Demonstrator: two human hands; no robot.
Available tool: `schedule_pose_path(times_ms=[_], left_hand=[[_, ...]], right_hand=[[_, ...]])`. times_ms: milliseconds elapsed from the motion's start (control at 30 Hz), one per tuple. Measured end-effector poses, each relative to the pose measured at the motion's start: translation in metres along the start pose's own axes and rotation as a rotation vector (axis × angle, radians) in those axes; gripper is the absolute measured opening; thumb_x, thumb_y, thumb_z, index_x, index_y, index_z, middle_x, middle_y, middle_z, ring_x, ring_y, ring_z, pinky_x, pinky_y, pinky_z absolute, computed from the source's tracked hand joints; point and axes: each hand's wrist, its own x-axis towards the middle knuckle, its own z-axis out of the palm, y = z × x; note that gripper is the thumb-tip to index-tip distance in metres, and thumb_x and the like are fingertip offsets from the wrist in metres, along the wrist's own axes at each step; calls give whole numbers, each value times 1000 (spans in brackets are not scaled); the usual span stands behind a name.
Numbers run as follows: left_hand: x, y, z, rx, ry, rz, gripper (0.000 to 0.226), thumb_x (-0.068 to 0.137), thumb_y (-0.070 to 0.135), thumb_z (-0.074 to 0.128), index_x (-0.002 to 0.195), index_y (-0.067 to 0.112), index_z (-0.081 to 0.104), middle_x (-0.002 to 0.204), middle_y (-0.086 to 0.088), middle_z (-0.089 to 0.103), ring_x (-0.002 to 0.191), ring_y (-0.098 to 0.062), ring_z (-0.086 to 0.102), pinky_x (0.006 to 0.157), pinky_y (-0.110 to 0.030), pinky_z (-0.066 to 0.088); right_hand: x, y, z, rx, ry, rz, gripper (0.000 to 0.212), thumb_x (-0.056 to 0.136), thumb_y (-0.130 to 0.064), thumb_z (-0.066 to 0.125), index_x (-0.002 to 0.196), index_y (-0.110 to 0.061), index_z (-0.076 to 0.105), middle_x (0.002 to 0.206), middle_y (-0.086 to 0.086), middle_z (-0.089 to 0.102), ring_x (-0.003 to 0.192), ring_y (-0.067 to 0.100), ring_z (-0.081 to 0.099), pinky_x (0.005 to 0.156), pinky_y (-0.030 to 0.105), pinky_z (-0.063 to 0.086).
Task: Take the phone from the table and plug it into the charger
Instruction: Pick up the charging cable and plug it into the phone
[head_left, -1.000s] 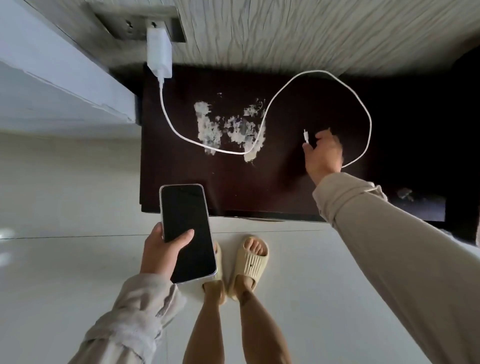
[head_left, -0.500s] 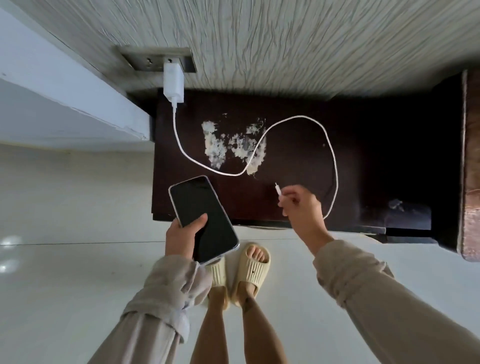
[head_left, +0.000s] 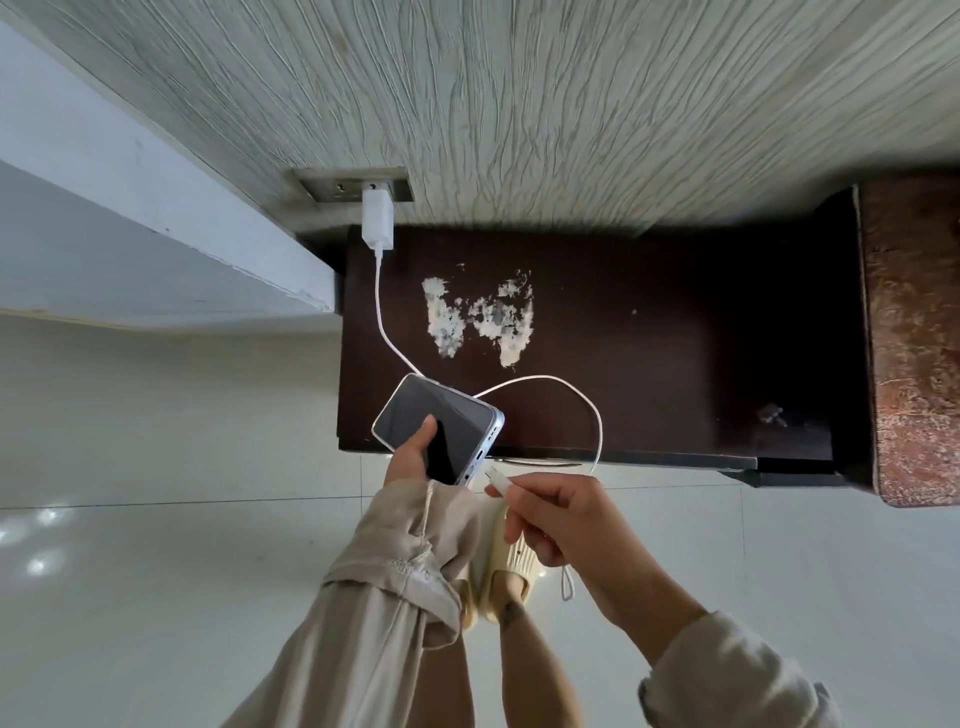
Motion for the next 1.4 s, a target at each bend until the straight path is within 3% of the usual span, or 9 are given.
schedule_pose_path(times_ms=[133,400,500,600,667,833,1067,1233,1400], left_hand=[[3,-2,-2,13,-18,27,35,92,29,47,68,5,54,34,-3,64,35,-16,64,53,-28,44],[-1,-7,-4,71,-69,5,43,93,40,39,73,5,55,32,-4,59,26,-14,53,51,-29,35],[-3,-7,-5,75,-67,-45,46,91,45,39,103,4,57,66,-13,62,53,-25,54,55,-29,37],[-3,-5,-7,127,-25,36,57,89,40,48,131,2,45,126,-20,57,102,-33,56,95,-47,45],[-2,-2,-7,169,-5,139,52,90,29,51,134,4,42,138,-23,49,115,-34,52,109,-52,36],[-8,10,4,202,-20,289,45,90,18,52,132,6,43,134,-22,52,121,-38,52,107,-52,40],[-14,17,19,216,-91,467,17,86,12,59,99,21,54,91,1,63,90,-22,62,80,-32,54],[-20,21,27,208,-181,502,19,85,7,60,90,25,56,95,-2,64,100,-27,61,95,-43,50],[-23,34,25,200,-245,541,20,84,7,60,91,26,57,94,-1,65,92,-24,63,96,-46,50]], right_hand=[[9,-2,0,-17,-36,7,24,93,-11,47,91,3,67,42,-5,58,34,4,30,36,12,23],[16,-3,3,-33,-84,71,29,94,-12,44,81,-2,68,47,3,45,33,6,26,38,17,21],[15,-4,4,-60,-70,95,32,95,-12,44,73,-12,67,47,4,49,29,6,29,35,14,23],[15,-5,5,-137,-60,120,26,94,-13,43,88,-4,67,45,0,53,27,3,36,31,12,27],[15,-5,6,-154,-52,122,27,94,-13,43,87,-3,66,44,-1,55,27,3,38,31,11,29],[13,-4,11,-127,1,55,28,95,-12,42,78,-10,65,38,-6,55,29,3,37,34,10,31],[9,-2,17,-40,88,-27,32,95,-8,40,75,-14,64,43,0,51,30,3,29,34,11,26],[6,0,22,57,139,-86,32,95,-7,40,76,-14,64,39,-4,50,31,3,28,35,12,24],[8,-6,24,69,50,-153,30,96,-8,39,80,-17,64,40,-5,52,34,4,36,38,11,32]])
